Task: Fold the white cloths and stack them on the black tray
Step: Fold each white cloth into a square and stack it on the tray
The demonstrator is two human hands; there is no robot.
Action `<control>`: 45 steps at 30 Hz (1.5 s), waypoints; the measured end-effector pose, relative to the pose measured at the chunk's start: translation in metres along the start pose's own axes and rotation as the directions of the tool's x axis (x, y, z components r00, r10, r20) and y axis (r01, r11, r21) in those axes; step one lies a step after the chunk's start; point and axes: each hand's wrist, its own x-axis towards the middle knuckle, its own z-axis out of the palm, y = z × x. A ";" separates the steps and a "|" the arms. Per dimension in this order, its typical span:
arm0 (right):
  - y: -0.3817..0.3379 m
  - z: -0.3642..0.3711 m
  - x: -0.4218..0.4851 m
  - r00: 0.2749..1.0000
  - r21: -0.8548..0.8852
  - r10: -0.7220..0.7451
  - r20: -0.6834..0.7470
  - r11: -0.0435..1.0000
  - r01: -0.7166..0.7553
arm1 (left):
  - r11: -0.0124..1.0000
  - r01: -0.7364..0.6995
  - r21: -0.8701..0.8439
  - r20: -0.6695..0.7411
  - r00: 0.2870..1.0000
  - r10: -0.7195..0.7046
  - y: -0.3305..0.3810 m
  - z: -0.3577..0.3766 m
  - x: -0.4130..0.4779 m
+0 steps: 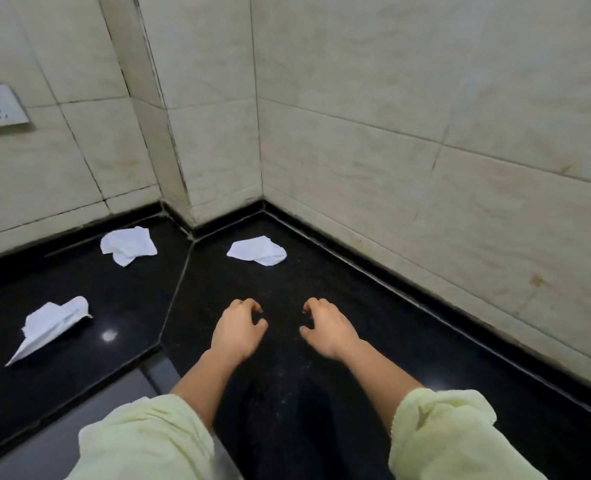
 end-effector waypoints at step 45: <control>-0.033 0.060 0.321 0.978 0.054 0.177 -0.114 0.984 -0.172 | 0.939 -0.339 0.057 0.093 0.938 0.334 -0.130 0.070 0.340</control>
